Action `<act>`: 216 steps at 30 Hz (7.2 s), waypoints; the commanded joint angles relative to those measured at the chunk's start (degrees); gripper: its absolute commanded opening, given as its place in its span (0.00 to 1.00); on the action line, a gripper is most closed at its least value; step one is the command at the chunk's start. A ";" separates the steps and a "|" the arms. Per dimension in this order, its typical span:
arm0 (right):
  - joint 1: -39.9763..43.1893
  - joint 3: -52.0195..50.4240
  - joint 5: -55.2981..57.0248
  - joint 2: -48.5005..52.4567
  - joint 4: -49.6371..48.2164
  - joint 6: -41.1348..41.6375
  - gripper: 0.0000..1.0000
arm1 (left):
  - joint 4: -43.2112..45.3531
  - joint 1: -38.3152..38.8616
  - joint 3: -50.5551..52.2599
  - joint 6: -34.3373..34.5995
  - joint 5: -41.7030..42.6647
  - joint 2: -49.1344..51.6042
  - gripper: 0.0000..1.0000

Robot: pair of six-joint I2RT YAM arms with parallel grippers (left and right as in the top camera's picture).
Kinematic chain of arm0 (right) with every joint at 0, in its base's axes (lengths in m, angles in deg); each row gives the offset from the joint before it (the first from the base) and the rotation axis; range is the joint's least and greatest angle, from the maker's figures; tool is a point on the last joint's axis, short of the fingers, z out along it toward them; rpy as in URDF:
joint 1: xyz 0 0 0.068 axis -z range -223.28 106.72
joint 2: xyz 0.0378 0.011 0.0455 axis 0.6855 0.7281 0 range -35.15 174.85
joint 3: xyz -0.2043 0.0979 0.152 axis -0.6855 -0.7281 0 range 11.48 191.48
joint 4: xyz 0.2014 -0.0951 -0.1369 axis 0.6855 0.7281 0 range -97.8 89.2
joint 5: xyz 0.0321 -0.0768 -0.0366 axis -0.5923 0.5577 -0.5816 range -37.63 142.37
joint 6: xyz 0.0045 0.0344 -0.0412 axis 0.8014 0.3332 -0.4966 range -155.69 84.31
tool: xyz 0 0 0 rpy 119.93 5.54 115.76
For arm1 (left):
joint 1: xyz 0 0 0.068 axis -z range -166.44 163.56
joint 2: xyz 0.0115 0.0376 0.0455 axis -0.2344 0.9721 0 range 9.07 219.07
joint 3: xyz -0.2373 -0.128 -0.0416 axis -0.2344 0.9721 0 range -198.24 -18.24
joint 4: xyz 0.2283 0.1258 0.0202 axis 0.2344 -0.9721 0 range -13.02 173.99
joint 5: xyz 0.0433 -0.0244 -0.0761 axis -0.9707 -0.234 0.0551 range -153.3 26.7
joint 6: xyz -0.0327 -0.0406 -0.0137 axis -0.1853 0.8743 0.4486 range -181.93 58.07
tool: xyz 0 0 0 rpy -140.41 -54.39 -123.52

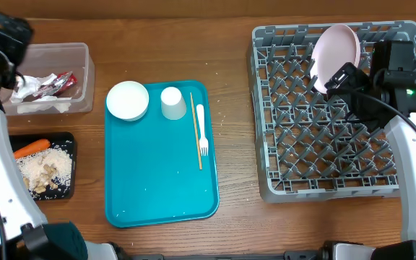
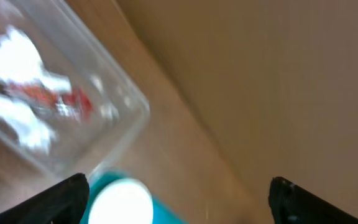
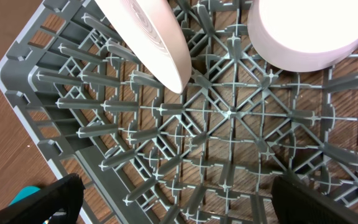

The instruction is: Sort waste into correct bins and load items into the dishwasher rack

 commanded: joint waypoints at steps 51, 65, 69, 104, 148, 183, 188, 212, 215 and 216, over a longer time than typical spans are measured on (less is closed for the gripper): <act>0.17 -0.13 0.57 0.02 -0.20 0.20 1.00 | -12.83 25.40 7.91 -68.72 -11.65 25.40 0.91; 0.17 -0.13 0.57 0.02 -0.20 0.20 1.00 | -7.17 25.66 12.83 -68.70 -13.49 25.42 0.78; 0.17 -0.13 0.57 0.02 -0.20 0.20 1.00 | -5.18 25.66 14.80 -68.67 -14.43 25.44 0.72; 0.17 -0.13 0.57 0.02 -0.20 0.20 1.00 | -18.12 28.74 10.19 -55.34 -10.91 25.42 0.04; 0.17 -0.13 0.57 0.02 -0.20 0.20 1.00 | -44.00 31.32 -20.13 -33.29 1.86 12.57 1.00; -24.06 0.63 -21.27 -0.39 -3.93 -11.21 1.00 | -50.66 -9.27 -19.37 -8.94 -12.57 6.10 1.00; -40.44 0.63 -6.88 1.11 -5.49 -11.26 1.00 | -50.66 -11.06 -19.30 -5.68 -12.59 7.23 1.00; -63.78 0.63 2.64 21.94 -25.59 -28.85 0.83 | -50.62 -11.13 -19.30 -5.68 -14.29 7.50 1.00; -63.65 0.63 0.42 22.47 -27.08 -28.83 0.79 | -50.62 -11.13 -19.30 -5.68 -14.29 7.50 1.00; -63.65 0.63 -0.87 22.82 -27.50 -28.83 0.79 | -50.62 -11.13 -19.30 -5.68 -14.29 7.50 1.00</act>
